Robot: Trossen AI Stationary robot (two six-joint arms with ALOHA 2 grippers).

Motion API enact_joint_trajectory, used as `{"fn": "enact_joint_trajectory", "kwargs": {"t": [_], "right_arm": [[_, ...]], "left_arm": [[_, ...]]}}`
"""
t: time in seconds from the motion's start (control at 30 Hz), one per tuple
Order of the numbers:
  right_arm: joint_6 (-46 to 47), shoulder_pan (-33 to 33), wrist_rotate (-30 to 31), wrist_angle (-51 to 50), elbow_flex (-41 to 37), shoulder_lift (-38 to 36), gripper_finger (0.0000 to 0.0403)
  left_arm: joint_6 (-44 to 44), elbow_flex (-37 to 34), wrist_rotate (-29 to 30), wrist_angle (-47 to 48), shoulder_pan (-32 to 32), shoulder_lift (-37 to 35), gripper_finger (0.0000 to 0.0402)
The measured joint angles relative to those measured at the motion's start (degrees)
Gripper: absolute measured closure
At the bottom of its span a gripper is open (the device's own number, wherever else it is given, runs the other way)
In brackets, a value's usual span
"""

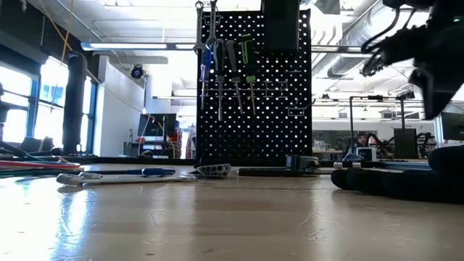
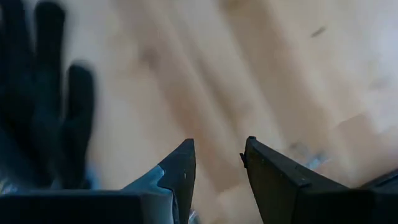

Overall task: Hang tools onto peg board
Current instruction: Put the socket into the black bin on the peg board

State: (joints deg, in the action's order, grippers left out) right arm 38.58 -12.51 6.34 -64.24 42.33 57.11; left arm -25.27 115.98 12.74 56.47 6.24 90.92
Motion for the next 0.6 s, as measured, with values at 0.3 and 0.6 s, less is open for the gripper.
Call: {"fn": "enact_joint_trajectory", "kwargs": {"t": [0.3,0.6], "right_arm": [[6.18,-6.95,-7.31,-4.18,0.0,7.0,0.0267],[26.82,-15.04,-8.01,-4.96,-0.04,12.72,0.0267]], "left_arm": [[1.33,0.02,-5.47,1.54,-5.45,-4.46,0.0254],[2.22,0.0,-11.01,5.43,-12.63,-4.33,0.0254]]}}
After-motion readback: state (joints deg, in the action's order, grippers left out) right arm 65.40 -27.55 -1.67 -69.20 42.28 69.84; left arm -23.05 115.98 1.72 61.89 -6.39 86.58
